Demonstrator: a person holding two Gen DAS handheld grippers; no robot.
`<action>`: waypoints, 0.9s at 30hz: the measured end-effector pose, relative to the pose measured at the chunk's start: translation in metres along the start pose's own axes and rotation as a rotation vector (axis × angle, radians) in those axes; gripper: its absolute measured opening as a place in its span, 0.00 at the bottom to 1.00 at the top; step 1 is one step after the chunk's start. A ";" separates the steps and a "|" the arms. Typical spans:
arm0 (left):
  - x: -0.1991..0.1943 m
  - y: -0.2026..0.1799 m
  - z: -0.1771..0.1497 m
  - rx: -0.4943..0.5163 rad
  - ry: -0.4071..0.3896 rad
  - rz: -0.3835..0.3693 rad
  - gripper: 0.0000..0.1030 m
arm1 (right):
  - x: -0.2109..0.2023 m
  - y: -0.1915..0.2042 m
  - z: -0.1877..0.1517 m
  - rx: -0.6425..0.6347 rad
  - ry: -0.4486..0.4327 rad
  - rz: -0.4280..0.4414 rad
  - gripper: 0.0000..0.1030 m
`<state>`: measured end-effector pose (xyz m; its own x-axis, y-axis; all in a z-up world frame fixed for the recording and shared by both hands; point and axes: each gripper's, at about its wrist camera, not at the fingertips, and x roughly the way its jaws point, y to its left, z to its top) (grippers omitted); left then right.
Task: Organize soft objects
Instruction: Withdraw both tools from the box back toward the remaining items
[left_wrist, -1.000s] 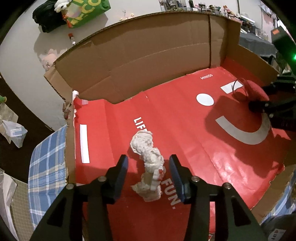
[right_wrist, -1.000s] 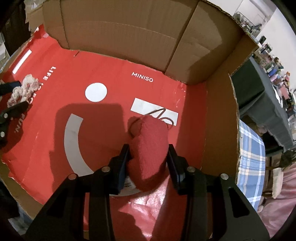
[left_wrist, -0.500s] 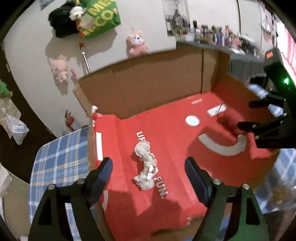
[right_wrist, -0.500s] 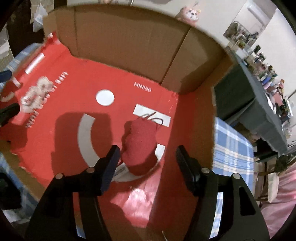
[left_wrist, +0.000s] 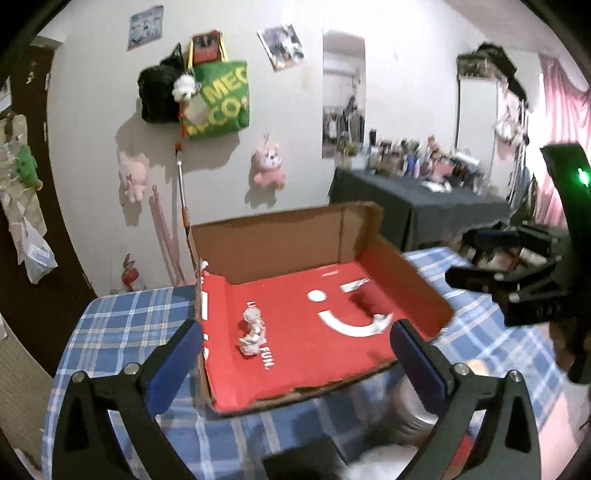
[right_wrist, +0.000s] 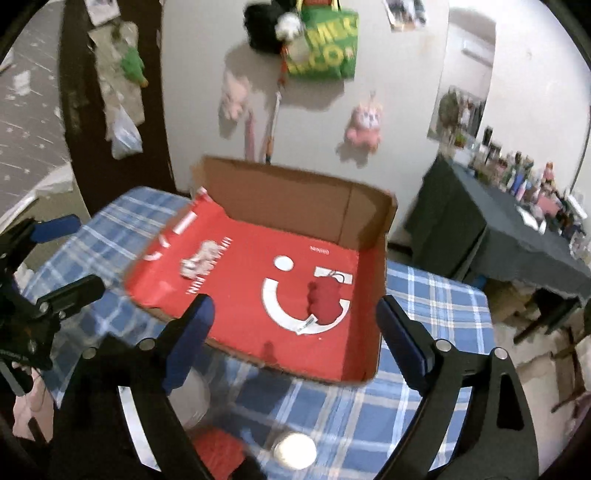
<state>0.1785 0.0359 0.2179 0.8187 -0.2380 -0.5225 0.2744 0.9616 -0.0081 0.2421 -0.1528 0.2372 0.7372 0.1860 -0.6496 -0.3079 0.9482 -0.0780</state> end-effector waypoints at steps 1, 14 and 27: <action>-0.013 -0.003 -0.003 -0.002 -0.024 -0.007 1.00 | -0.014 0.005 -0.007 -0.012 -0.031 -0.004 0.87; -0.103 -0.037 -0.069 -0.030 -0.233 0.039 1.00 | -0.116 0.035 -0.098 0.050 -0.309 -0.064 0.95; -0.102 -0.047 -0.142 -0.051 -0.201 0.074 1.00 | -0.102 0.060 -0.180 0.092 -0.315 -0.088 0.95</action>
<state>0.0105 0.0345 0.1506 0.9212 -0.1840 -0.3428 0.1882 0.9819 -0.0214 0.0407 -0.1610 0.1627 0.9125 0.1594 -0.3768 -0.1902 0.9807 -0.0458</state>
